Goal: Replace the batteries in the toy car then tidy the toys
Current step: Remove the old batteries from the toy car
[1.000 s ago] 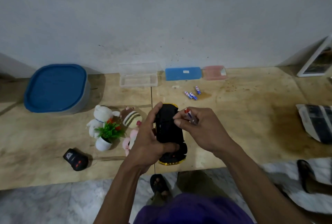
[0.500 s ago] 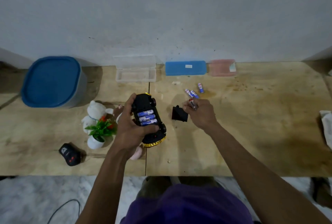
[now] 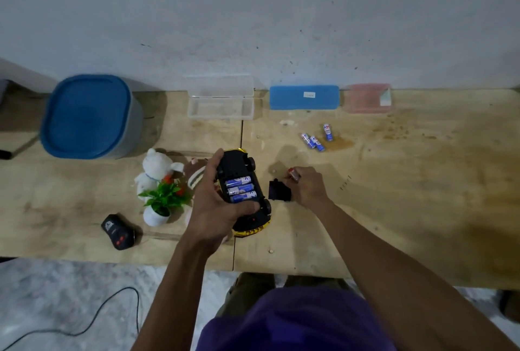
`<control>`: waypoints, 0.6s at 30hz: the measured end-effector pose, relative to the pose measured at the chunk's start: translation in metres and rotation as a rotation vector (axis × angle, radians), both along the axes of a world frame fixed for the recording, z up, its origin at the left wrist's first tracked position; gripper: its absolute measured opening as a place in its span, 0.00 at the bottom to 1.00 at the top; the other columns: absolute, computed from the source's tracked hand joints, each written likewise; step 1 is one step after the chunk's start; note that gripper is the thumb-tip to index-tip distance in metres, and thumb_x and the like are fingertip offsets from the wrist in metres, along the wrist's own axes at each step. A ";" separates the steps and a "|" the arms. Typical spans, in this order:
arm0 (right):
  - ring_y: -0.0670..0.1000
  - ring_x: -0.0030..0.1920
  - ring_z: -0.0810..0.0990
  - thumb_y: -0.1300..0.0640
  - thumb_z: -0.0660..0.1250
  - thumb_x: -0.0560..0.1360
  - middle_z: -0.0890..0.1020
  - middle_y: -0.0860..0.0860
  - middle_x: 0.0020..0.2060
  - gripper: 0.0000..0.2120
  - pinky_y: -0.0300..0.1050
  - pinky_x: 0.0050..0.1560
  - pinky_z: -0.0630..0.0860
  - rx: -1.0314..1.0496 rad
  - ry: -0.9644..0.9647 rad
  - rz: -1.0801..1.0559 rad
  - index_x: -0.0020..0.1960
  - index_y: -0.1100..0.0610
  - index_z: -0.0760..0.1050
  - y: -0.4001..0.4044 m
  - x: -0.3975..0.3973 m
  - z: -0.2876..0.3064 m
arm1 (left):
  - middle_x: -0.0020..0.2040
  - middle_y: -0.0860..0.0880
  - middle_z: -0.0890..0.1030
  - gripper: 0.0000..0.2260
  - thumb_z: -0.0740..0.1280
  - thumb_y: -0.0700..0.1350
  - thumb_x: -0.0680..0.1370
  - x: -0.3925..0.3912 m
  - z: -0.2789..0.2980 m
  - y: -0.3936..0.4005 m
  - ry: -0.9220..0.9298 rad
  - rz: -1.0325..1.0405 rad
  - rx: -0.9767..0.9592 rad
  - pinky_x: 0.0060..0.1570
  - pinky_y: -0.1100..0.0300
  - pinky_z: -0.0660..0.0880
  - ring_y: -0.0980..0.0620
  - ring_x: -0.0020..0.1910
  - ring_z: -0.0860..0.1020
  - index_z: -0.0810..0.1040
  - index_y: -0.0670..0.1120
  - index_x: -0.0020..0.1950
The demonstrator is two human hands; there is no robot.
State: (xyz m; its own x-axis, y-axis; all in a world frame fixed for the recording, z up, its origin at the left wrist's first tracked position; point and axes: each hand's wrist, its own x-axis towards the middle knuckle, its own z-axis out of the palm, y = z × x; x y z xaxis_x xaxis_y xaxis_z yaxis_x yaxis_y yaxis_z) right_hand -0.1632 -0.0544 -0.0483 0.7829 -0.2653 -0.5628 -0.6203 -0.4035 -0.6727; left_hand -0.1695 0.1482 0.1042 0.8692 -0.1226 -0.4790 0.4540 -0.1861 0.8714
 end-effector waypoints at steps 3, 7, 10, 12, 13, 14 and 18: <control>0.49 0.45 0.75 0.61 0.72 0.75 0.77 0.50 0.40 0.10 0.41 0.47 0.70 -0.002 0.001 0.046 0.39 0.49 0.74 -0.001 0.001 -0.002 | 0.50 0.69 0.82 0.51 0.73 0.19 0.64 0.000 0.001 0.005 0.008 -0.010 -0.013 0.43 0.59 0.83 0.57 0.46 0.85 0.61 0.52 0.79; 0.50 0.47 0.74 0.54 0.70 0.77 0.76 0.49 0.45 0.08 0.41 0.54 0.73 -0.104 0.061 0.177 0.45 0.43 0.73 -0.010 -0.002 -0.002 | 0.50 0.70 0.82 0.51 0.73 0.19 0.64 0.000 -0.001 0.014 0.028 -0.028 -0.021 0.45 0.57 0.84 0.54 0.48 0.85 0.61 0.52 0.79; 0.49 0.46 0.81 0.60 0.73 0.73 0.82 0.48 0.43 0.16 0.52 0.55 0.81 -0.107 0.020 0.112 0.34 0.41 0.77 -0.020 -0.010 -0.008 | 0.48 0.75 0.79 0.51 0.74 0.20 0.65 0.002 0.000 0.016 0.018 -0.057 -0.007 0.47 0.57 0.84 0.57 0.48 0.85 0.60 0.52 0.79; 0.51 0.45 0.83 0.58 0.74 0.73 0.84 0.49 0.42 0.09 0.52 0.52 0.82 -0.141 0.032 0.135 0.38 0.46 0.80 -0.024 -0.015 -0.007 | 0.47 0.77 0.78 0.50 0.74 0.20 0.65 0.003 0.001 0.016 0.013 -0.066 -0.010 0.47 0.57 0.84 0.58 0.48 0.85 0.61 0.52 0.79; 0.51 0.45 0.83 0.57 0.74 0.74 0.85 0.50 0.43 0.05 0.51 0.51 0.81 -0.141 0.028 0.132 0.41 0.49 0.82 -0.024 -0.018 -0.006 | 0.47 0.77 0.78 0.50 0.74 0.20 0.65 0.003 0.002 0.016 0.015 -0.064 -0.014 0.47 0.57 0.84 0.58 0.47 0.85 0.61 0.52 0.79; 0.52 0.46 0.83 0.57 0.74 0.74 0.85 0.51 0.44 0.02 0.51 0.51 0.81 -0.142 0.014 0.127 0.43 0.51 0.83 -0.025 -0.020 -0.005 | 0.47 0.76 0.79 0.50 0.73 0.20 0.65 0.003 0.001 0.016 0.019 -0.060 -0.019 0.48 0.56 0.84 0.57 0.47 0.85 0.61 0.52 0.79; 0.54 0.45 0.82 0.59 0.70 0.74 0.84 0.52 0.43 0.04 0.53 0.49 0.81 -0.160 -0.054 0.119 0.43 0.51 0.81 -0.025 -0.028 -0.004 | 0.45 0.76 0.79 0.50 0.74 0.19 0.64 0.001 0.005 0.016 0.013 -0.061 -0.024 0.50 0.51 0.84 0.56 0.46 0.85 0.62 0.52 0.79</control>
